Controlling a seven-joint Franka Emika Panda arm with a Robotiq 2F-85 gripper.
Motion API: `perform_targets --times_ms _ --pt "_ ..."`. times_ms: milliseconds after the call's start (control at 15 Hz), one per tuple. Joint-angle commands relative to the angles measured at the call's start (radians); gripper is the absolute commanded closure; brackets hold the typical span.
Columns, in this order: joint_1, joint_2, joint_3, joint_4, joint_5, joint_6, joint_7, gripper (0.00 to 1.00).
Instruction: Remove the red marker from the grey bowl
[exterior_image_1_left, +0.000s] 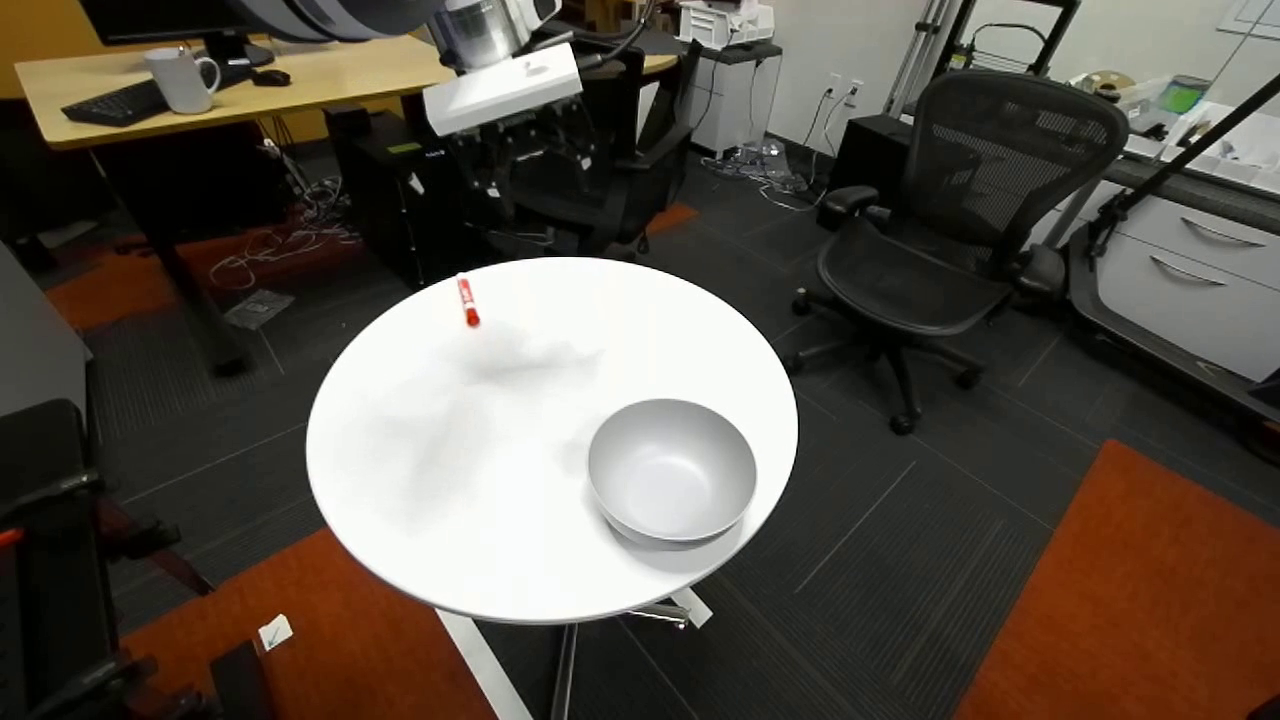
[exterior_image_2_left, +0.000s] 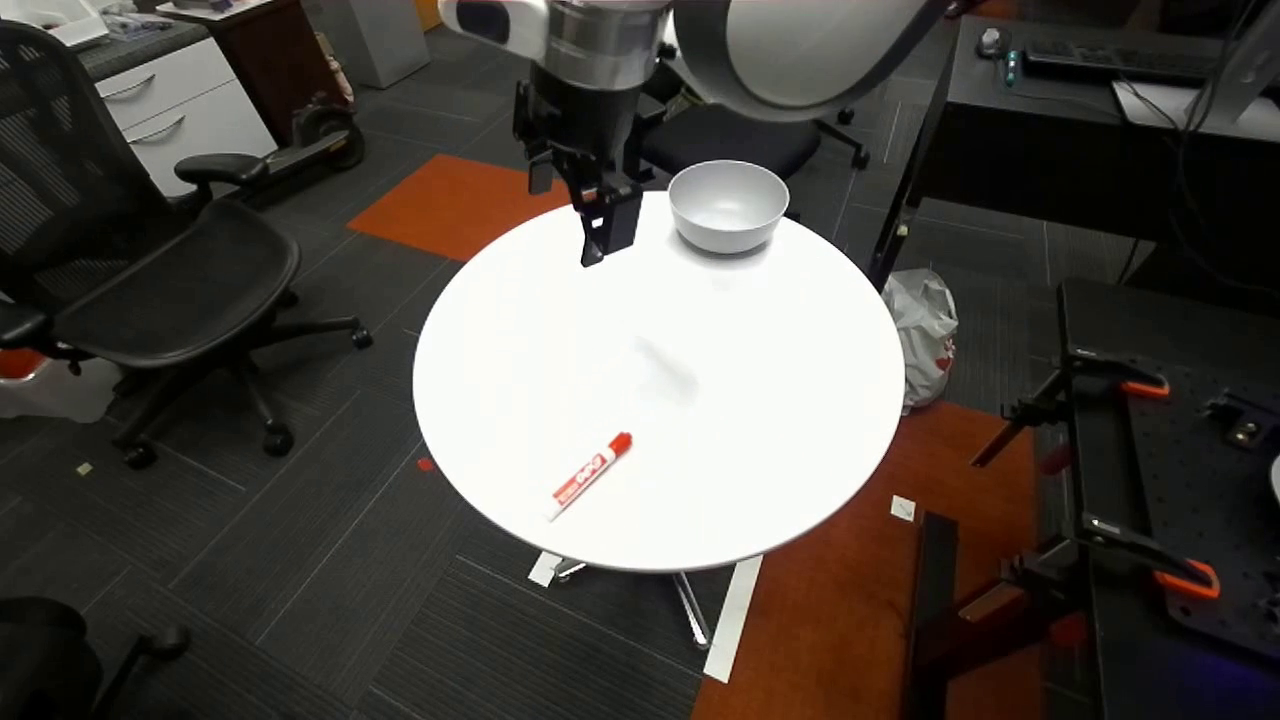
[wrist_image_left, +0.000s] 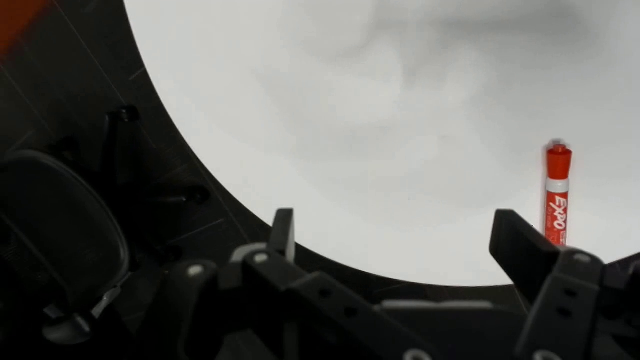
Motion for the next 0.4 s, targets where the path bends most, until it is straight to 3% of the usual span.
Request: perform_targets --times_ms 0,67,333 --pt "-0.045 -0.098 0.028 -0.081 0.065 -0.019 -0.034 0.00" --pt "-0.015 -0.038 0.003 -0.026 0.027 -0.003 -0.002 0.00" --pt "-0.027 -0.064 0.007 -0.050 0.046 -0.003 -0.013 0.00"
